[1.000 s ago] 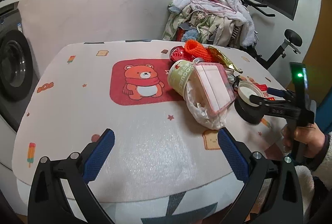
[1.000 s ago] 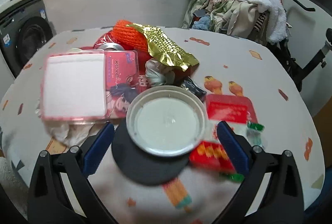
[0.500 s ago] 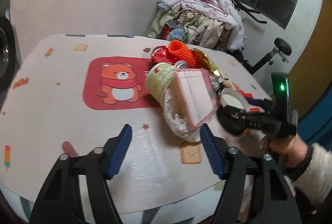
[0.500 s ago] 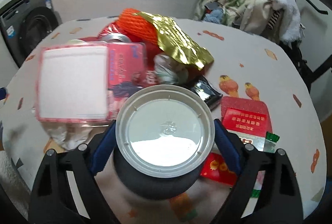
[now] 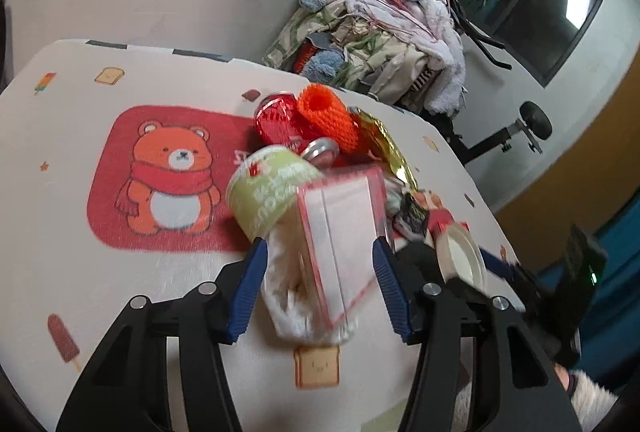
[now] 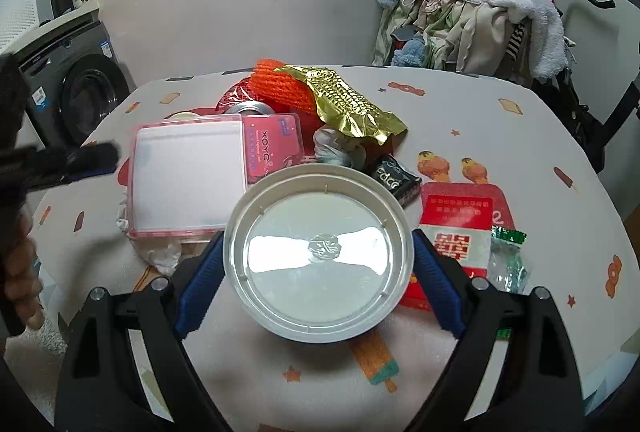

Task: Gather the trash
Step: 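Grasp the clear pink-lidded plastic box with the left gripper while the right holds the lid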

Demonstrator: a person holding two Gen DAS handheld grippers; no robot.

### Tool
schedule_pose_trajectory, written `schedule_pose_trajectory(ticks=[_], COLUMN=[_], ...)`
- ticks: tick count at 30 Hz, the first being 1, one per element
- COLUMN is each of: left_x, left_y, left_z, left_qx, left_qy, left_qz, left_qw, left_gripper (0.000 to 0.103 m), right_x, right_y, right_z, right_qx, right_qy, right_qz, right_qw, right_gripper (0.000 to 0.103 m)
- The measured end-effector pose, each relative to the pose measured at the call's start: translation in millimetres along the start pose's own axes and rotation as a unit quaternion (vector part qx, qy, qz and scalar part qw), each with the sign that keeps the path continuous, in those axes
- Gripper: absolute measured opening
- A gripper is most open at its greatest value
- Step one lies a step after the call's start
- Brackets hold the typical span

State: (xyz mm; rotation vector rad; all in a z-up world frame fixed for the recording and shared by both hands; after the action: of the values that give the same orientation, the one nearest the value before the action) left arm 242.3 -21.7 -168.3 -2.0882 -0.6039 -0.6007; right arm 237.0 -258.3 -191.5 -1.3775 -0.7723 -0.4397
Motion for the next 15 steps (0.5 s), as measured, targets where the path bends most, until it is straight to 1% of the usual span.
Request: schedule_pose_trajectory(ticks=[4, 7, 9, 11, 15], left_x=[13.4, 16.9, 16.7, 14.1, 12.7], left_y=[11.0, 19.1, 23.0, 26.2, 24.9], left_z=[-5.4, -7.5, -7.3, -3.7, 0.6], left_qx=[0.005, 0.009, 0.015, 0.013, 0.008], left_qy=[0.015, 0.02, 0.024, 0.021, 0.018], left_qz=[-0.008, -0.007, -0.011, -0.008, -0.013], left_qw=[0.9998, 0.9997, 0.9995, 0.9997, 0.9997], left_gripper=[0.053, 0.046, 0.034, 0.027, 0.027], right_x=[-6.3, -10.2, -12.1, -13.7, -15.1], right_y=[-2.1, -0.4, 0.8, 0.9, 0.6], right_z=[0.2, -0.9, -2.6, -3.2, -3.9], right_qx=[0.0, 0.001, 0.003, 0.004, 0.009], right_qy=[-0.004, -0.001, 0.005, 0.008, 0.013], right_qz=[-0.001, 0.003, 0.004, 0.003, 0.002], right_qw=[1.0, 1.0, 1.0, 1.0, 1.0], right_gripper=[0.087, 0.087, 0.087, 0.087, 0.087])
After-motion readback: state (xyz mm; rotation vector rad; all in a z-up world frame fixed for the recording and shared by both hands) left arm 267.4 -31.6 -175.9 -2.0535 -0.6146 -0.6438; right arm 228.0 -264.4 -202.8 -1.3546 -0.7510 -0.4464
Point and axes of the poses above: each gripper's, at about its wrist camera, not at the fingertips, and y roughly the way its jaws point, z to its left, x to its top, the point moved 2 cm from there along y, roughly the way its jaws point, and after that the axes turned 7 degrees about -x, right-handed, at the moved point
